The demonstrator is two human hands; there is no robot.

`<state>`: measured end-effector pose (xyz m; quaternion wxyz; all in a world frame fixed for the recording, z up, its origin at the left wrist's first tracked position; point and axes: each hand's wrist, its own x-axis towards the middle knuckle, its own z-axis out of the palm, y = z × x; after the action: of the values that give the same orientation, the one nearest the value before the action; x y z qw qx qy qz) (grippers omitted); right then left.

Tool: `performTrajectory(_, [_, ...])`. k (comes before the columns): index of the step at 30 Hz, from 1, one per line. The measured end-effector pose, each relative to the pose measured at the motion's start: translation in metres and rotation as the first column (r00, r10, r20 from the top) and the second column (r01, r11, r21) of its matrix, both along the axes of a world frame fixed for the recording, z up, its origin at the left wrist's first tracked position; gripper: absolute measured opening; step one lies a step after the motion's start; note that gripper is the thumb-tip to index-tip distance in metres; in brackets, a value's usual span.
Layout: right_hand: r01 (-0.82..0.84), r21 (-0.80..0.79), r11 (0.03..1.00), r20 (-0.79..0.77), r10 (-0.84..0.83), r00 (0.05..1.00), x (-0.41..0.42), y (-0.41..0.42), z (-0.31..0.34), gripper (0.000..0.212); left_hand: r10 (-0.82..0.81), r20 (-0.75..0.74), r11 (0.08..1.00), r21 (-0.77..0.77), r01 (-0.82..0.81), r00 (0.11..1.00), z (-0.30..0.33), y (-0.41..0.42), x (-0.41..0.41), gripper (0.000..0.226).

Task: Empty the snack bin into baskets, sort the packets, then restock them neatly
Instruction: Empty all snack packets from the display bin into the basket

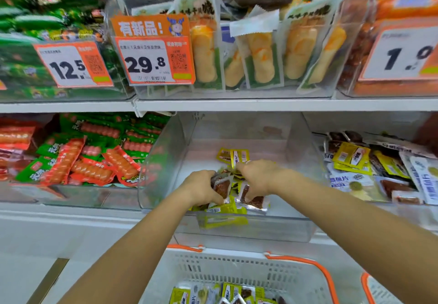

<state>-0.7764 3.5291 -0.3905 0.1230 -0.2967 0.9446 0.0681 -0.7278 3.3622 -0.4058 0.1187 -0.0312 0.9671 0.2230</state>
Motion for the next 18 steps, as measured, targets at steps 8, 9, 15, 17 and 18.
performTrajectory(8, [-0.016, 0.048, 0.999, -0.154, 0.024, 0.988, 0.043, 0.002, 0.004, 0.036, 0.168, -0.317, 0.983, -0.01, -0.181, 0.933, 0.037, -0.01, 0.038, 0.026])
performTrajectory(9, [0.005, -0.004, 1.0, -0.138, -0.006, 0.99, 0.046, 0.006, 0.008, 0.035, 0.178, -0.364, 0.984, 0.035, -0.177, 0.914, 0.045, -0.01, 0.044, 0.026])
performTrajectory(15, [0.116, -0.75, 0.651, 0.048, -0.121, 0.992, 0.068, 0.042, 0.077, 0.014, 0.175, -0.403, 0.919, 0.394, -0.002, 0.898, 0.09, -0.014, 0.102, 0.038])
performTrajectory(17, [0.143, -0.881, 0.451, 0.2, 0.08, 0.977, 0.087, 0.054, 0.097, 0.018, 0.055, -0.32, 0.891, 0.443, 0.098, 0.946, 0.097, -0.012, 0.128, 0.041])
performTrajectory(18, [0.174, -0.89, 0.422, 0.268, 0.175, 0.947, 0.097, 0.06, 0.102, 0.019, -0.017, -0.263, 0.875, 0.463, 0.142, 0.965, 0.098, -0.011, 0.14, 0.042])
